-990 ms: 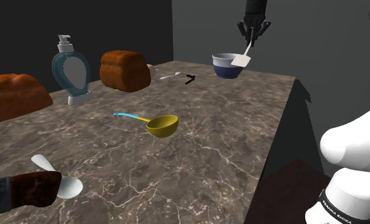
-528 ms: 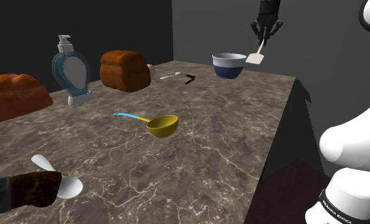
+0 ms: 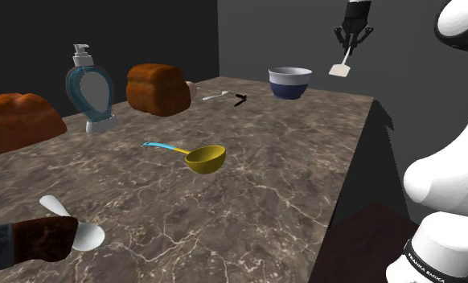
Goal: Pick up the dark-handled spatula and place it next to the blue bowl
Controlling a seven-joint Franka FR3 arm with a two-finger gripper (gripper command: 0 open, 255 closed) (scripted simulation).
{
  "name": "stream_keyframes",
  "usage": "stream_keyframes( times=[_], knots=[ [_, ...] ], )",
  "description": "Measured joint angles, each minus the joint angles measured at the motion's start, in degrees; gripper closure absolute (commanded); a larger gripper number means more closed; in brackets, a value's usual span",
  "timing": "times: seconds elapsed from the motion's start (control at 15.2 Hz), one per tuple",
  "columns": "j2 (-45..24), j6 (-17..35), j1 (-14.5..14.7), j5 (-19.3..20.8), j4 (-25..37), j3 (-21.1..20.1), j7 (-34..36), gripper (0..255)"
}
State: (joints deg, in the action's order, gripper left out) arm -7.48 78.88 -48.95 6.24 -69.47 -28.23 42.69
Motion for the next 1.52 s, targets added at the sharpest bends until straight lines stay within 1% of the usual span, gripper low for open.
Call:
stream_keyframes(
  times=[0.07, 0.2, 0.26, 0.4, 0.79, 1.52],
  knots=[
    [-2.3, -0.92, 0.24, 1.1, 3.04, 0.11, -0.41, 255],
    [-4.8, -1.48, -0.44, 2.08, 6.01, 0.88, -2.42, 255],
    [-7.23, -2.62, -0.37, 3.12, 9.48, 1.25, -3.48, 255],
    [-8.41, -1.81, -0.75, 3.5, 9.75, 1.63, -4.24, 255],
    [-5.52, 4.17, -2.64, 1.92, 1.15, 1.92, -4.91, 255],
    [-1.09, 14.6, -4.58, -0.23, -13.28, 2.36, -5.48, 255]
  ],
)
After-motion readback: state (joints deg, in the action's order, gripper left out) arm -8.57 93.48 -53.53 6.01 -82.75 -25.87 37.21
